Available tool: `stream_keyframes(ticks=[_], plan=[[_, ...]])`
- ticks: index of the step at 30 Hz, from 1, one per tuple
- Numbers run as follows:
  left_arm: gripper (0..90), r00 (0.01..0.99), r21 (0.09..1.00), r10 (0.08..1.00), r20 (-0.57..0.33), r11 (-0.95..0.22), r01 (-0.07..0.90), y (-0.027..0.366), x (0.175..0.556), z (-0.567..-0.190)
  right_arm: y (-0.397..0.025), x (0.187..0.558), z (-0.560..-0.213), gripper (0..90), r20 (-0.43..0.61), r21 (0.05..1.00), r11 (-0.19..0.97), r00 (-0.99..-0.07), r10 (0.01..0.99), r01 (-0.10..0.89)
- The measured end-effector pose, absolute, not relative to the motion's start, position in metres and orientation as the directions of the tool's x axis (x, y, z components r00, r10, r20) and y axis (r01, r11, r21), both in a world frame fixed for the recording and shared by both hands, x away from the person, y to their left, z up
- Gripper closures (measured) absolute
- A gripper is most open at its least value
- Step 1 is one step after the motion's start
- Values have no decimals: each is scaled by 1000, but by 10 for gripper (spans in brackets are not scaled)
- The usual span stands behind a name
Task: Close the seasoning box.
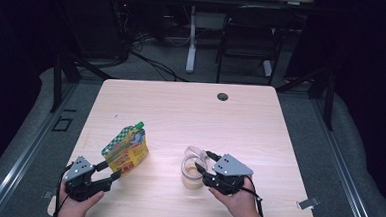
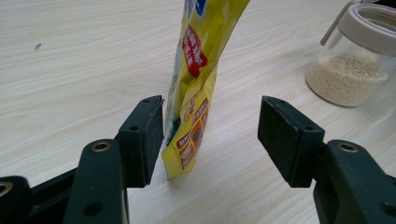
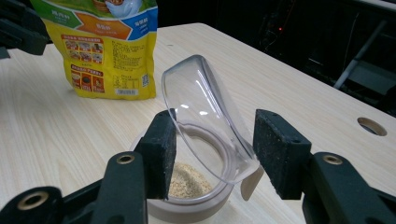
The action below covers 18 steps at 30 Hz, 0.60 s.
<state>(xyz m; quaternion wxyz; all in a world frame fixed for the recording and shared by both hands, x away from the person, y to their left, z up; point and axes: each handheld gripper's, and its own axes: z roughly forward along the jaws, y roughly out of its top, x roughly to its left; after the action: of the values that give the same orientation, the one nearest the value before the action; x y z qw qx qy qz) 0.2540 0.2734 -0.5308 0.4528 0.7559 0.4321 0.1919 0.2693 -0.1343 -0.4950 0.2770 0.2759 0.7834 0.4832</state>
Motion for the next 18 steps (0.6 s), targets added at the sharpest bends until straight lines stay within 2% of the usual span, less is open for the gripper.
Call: stream_keyframes(ticks=[18], plan=[[404, 561, 846, 821, -107, -221, 485, 274, 254, -531, -125, 258, -503, 369, -213, 884, 440, -700, 682, 159]])
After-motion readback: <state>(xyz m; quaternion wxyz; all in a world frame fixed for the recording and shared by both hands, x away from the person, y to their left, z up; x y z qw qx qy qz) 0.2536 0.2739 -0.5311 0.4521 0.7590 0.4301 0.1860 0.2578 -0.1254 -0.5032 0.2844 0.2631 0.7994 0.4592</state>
